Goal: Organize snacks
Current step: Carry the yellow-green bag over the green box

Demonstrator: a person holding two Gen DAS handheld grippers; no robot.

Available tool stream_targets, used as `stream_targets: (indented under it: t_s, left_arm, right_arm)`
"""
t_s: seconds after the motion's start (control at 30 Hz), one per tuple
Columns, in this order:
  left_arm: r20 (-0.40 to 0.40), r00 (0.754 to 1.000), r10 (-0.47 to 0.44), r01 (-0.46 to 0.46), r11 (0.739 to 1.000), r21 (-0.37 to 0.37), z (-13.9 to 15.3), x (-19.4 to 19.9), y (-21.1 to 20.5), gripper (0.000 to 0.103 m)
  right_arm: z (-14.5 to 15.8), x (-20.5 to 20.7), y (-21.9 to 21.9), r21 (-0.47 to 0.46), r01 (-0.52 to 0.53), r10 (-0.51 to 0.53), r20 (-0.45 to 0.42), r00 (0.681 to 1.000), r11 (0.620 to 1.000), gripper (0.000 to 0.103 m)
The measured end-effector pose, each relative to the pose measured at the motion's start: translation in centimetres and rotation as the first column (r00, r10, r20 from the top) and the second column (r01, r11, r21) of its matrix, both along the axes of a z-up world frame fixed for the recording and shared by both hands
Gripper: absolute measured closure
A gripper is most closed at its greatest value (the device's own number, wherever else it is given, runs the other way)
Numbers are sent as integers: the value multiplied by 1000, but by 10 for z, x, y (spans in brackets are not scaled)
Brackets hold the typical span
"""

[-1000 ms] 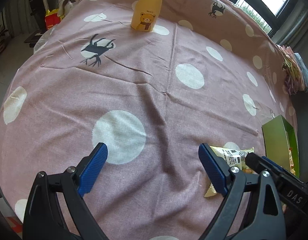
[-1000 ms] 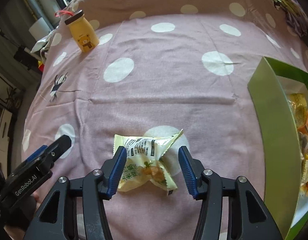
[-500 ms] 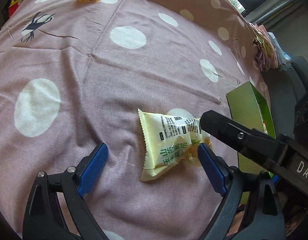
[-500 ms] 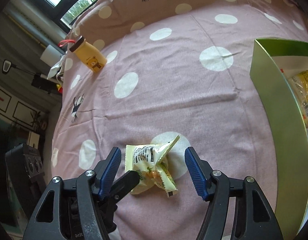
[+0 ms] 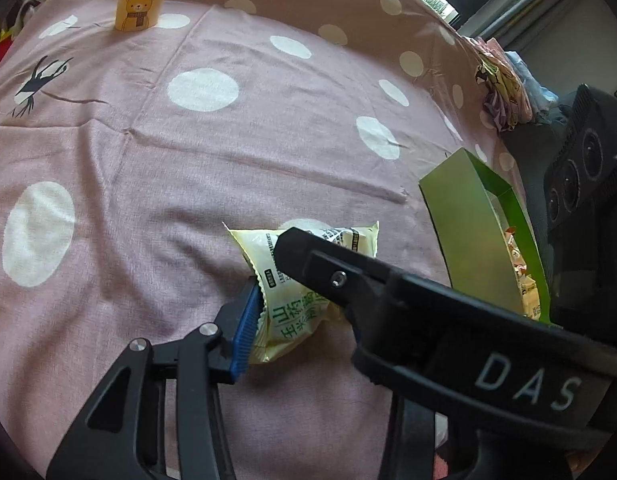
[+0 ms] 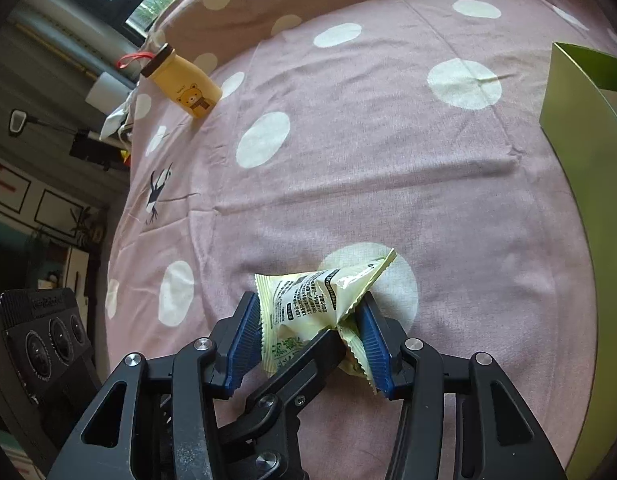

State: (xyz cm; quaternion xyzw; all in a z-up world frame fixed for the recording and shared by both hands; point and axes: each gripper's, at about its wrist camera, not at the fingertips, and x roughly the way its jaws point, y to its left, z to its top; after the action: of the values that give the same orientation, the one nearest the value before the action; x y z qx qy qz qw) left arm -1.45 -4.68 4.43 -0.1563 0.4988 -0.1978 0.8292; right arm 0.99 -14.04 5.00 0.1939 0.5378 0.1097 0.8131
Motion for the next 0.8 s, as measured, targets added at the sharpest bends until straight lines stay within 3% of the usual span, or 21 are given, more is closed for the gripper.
stream_targets:
  t_s: [0.23, 0.4, 0.6, 0.8]
  left_arm:
    - [192, 980, -52, 51, 999, 9, 51, -16, -30, 62]
    - [312, 936, -159, 153, 987, 46, 82, -25, -74, 61]
    - [359, 886, -293, 280, 956, 90, 93, -27, -130, 61]
    - [307, 871, -383, 370, 923, 105, 81, -19, -175, 61]
  right_arm:
    - [48, -22, -15, -42, 40, -33, 145, 989, 998, 50]
    - [85, -46, -48, -32, 101, -88, 272, 958, 994, 50]
    - [105, -73, -103, 11, 261, -248, 346, 905, 965, 50]
    - [98, -87, -154, 79, 406, -410, 307, 859, 910, 50]
